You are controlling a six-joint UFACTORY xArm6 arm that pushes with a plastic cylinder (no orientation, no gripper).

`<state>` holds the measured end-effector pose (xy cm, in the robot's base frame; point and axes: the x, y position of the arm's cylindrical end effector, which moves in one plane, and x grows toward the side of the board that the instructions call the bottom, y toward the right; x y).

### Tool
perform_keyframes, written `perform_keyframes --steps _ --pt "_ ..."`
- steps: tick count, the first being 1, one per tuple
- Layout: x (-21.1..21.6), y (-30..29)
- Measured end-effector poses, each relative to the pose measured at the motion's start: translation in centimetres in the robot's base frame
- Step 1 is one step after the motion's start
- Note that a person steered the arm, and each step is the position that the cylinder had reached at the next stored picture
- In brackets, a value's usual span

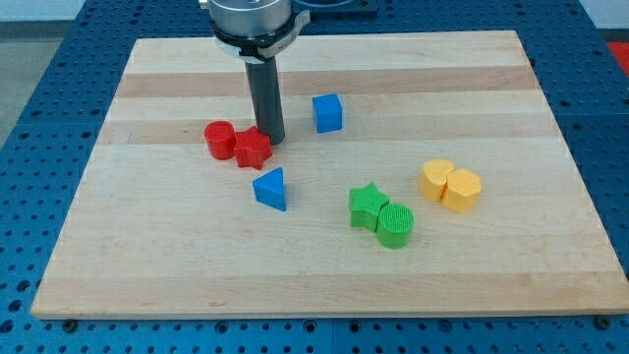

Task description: Move blue cube into blue triangle

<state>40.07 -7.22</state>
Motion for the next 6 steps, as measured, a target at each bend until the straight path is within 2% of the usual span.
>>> perform_keyframes --steps 4,6 --pt "-6.0 0.8" --pt "-6.3 3.4"
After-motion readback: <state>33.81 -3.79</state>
